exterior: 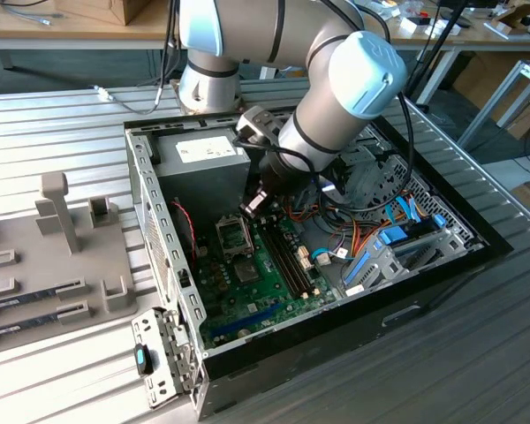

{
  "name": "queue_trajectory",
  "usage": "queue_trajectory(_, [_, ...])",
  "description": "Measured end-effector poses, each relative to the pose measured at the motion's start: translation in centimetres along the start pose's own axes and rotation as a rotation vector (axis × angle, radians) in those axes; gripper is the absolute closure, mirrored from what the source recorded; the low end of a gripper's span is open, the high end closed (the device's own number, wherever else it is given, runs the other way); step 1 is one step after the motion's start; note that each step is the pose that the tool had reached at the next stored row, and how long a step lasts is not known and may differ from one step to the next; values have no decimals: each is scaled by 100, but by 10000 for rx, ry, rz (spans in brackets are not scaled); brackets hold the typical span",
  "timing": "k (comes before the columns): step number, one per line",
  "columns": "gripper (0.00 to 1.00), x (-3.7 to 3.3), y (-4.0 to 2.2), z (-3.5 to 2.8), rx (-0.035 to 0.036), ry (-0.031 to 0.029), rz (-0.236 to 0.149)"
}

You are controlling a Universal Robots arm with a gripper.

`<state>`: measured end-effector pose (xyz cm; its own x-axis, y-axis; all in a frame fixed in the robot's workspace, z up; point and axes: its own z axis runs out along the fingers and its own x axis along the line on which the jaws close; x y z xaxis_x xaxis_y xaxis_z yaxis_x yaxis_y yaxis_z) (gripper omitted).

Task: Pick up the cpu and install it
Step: 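Close the cpu cover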

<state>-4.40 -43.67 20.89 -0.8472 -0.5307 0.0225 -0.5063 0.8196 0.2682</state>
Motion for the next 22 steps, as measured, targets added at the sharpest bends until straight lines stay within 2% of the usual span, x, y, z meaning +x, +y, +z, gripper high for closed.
queue_trajectory(6, [89, 23, -22, -6, 6, 76, -275])
queue_trajectory(9, [89, 30, -32, -9, 7, 139, -512])
queue_trajectory(18, [89, 36, -39, -17, 1, 245, -934])
queue_trajectory(19, [89, 36, -38, -23, -10, 251, -983])
queue_trajectory(22, [89, 36, -30, -50, -159, 168, -1078])
